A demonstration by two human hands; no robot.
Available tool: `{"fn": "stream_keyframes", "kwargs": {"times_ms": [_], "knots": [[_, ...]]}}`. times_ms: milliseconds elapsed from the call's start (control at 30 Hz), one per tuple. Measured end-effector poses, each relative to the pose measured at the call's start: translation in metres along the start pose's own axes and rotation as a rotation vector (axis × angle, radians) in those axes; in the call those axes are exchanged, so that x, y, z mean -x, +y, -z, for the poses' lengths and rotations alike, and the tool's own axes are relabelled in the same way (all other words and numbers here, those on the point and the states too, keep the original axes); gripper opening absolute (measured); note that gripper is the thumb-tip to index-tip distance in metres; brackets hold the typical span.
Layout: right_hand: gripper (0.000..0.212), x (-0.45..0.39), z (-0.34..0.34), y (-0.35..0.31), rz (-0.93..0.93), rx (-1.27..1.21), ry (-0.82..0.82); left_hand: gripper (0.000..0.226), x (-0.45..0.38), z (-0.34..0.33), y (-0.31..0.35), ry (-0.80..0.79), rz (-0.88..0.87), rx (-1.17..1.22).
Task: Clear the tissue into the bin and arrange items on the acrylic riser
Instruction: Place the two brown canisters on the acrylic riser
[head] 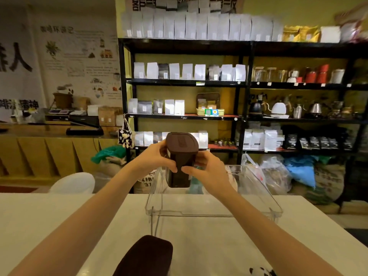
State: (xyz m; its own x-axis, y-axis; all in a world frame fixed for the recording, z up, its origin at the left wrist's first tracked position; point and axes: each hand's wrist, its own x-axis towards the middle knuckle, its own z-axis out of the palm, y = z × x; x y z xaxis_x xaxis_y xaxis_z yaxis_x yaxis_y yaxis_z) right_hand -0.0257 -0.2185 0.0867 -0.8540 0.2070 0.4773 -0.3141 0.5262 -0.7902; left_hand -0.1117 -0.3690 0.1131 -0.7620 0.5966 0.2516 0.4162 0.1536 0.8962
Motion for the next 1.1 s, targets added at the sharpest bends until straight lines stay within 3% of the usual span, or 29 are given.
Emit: {"fn": "stream_keyframes", "kwargs": {"times_ms": [467,833,1100], "knots": [[0.039,-0.033,-0.042,0.015,-0.064,0.084,-0.057,0.061,-0.016,0.022,-0.046,0.063,0.07,0.169],[0.048,-0.026,-0.054,0.026,-0.039,0.111,-0.052,0.078,-0.014,0.016,-0.052,0.033,0.113,0.25],[0.052,-0.023,-0.054,0.029,-0.036,0.097,-0.062,0.069,-0.015,0.014,-0.058,0.053,0.124,0.245]]}}
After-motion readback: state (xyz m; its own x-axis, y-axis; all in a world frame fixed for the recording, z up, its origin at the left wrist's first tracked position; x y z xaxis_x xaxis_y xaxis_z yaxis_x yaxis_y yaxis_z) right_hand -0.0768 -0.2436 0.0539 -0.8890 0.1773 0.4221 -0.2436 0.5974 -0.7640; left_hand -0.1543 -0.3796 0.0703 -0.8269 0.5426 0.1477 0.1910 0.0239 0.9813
